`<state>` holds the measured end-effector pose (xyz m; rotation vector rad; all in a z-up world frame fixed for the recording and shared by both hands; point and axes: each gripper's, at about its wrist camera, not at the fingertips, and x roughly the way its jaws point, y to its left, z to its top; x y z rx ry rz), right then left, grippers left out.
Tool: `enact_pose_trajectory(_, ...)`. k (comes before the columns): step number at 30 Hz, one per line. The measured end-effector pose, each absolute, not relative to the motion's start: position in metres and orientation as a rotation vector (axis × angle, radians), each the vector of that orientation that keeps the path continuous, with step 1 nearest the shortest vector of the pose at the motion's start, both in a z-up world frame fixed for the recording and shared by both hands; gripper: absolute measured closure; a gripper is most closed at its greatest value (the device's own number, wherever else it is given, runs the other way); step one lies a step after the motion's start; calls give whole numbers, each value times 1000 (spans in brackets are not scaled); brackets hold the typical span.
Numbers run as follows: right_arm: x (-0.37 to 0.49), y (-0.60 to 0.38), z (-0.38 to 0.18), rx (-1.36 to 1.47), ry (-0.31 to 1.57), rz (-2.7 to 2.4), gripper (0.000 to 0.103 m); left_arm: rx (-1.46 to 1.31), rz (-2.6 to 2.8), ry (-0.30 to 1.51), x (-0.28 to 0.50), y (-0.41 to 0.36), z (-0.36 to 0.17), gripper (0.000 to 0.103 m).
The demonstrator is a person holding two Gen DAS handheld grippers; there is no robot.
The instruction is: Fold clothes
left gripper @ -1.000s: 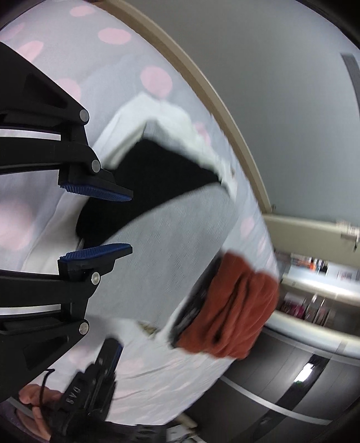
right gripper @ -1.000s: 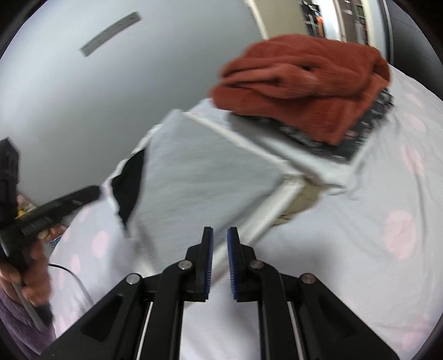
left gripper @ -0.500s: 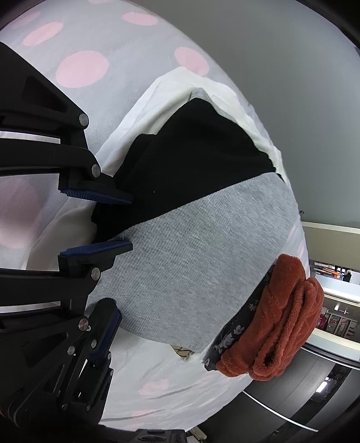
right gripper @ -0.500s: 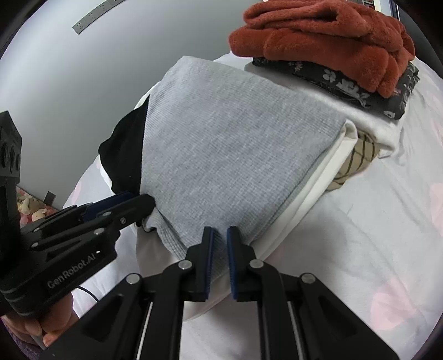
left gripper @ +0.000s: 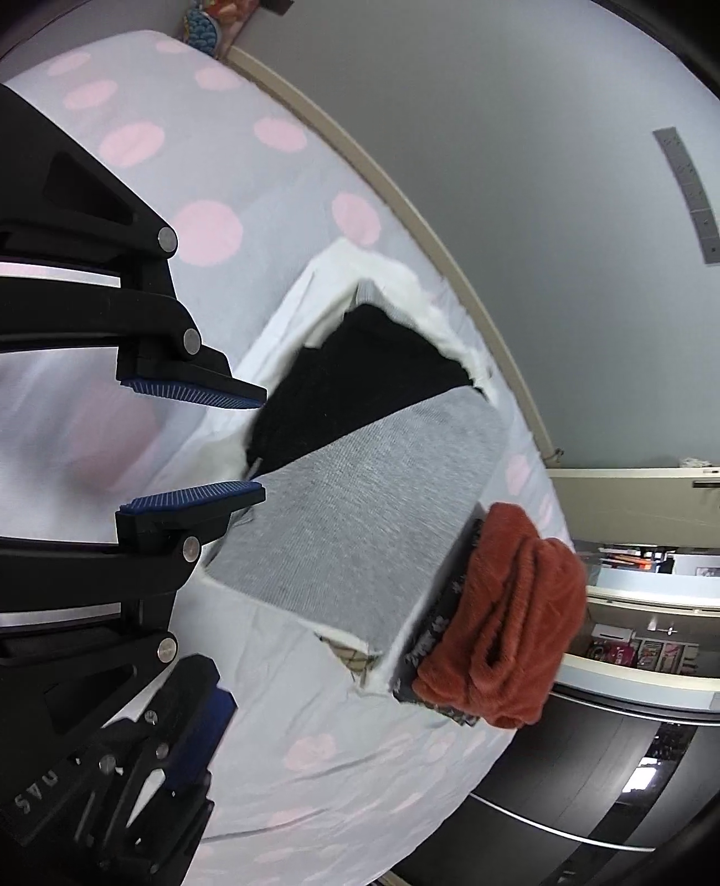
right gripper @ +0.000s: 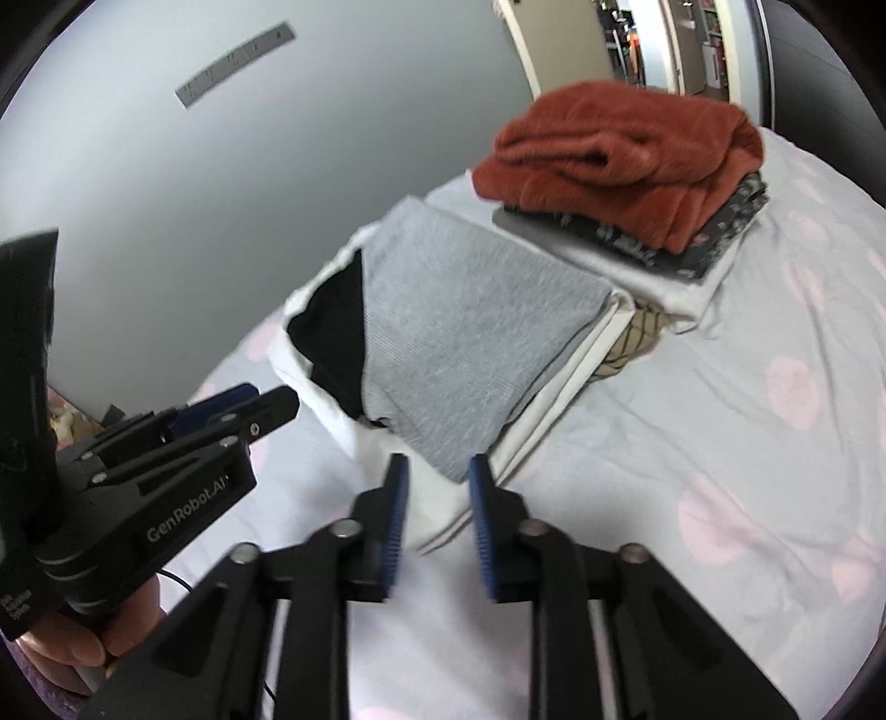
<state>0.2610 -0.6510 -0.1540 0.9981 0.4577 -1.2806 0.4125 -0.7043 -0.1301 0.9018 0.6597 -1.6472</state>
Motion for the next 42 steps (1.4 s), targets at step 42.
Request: enact_pose_trajectory(42,283,-434,-50,749,258,-1414,74,733,-1657,408,425,-485,-41,46)
